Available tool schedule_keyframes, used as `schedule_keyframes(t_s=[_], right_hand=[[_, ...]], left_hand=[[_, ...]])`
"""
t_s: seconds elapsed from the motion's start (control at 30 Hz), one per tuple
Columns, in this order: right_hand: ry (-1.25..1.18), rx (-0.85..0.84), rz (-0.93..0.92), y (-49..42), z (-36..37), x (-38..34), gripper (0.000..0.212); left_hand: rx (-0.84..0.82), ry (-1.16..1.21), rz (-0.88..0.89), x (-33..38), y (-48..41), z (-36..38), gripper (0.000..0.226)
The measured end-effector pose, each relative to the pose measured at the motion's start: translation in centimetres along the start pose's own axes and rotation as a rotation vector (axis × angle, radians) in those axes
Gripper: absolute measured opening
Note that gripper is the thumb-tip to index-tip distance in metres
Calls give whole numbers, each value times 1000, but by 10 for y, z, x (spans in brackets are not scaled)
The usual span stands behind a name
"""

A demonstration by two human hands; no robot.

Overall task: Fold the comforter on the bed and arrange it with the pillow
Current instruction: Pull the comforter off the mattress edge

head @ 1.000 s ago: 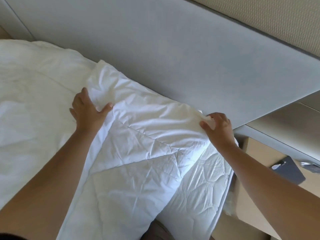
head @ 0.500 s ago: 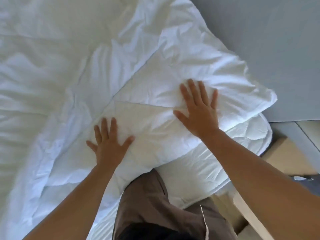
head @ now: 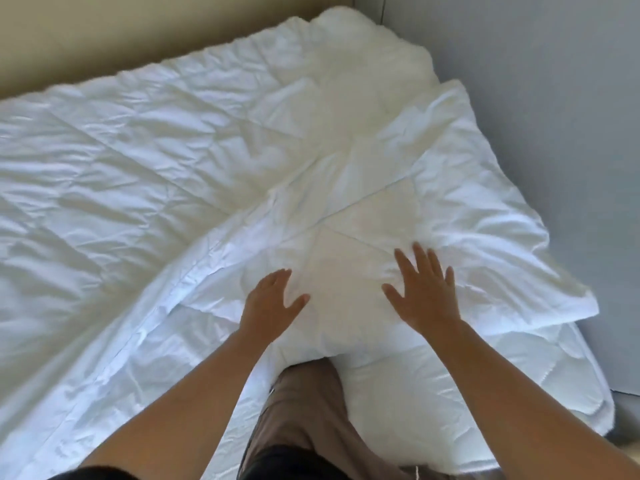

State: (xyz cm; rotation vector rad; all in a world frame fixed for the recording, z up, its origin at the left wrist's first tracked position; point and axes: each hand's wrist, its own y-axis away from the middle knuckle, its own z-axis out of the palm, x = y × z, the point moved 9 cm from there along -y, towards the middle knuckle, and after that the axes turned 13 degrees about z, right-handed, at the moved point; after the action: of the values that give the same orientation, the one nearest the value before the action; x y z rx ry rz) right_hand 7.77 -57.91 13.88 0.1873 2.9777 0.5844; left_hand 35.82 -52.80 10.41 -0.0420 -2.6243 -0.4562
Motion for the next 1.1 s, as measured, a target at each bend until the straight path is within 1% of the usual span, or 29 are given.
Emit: schedule_keyframes(t_s=[0.1,0.2,0.33,0.43,0.6,0.7,0.93,1.1], right_hand=[[-66,-88,-116,36,-16,-23,71],[-90,-134,-206,73,-32,-45,69],[9,-189,-371,126,-32,-91,62],[79,-244,-496,170,-17,-138,62],[155,-332,-711,272,10,-218,60],[200,-372,-823,343,28,-262,59],[340,-396,-1011,519,86,-379,60],[435,-426,-1123,657,152,-469,67]], left_hand=[[70,61,12,28,58,-26,69],[140,121,-83,40,118,-47,68],[201,159,-220,39,194,-60,62],[222,171,-328,22,253,-65,63],[250,180,-508,-23,371,-75,61],[259,189,-584,-56,449,-77,61],[325,259,-753,-163,632,-59,64],[373,339,-882,-242,784,-36,68]])
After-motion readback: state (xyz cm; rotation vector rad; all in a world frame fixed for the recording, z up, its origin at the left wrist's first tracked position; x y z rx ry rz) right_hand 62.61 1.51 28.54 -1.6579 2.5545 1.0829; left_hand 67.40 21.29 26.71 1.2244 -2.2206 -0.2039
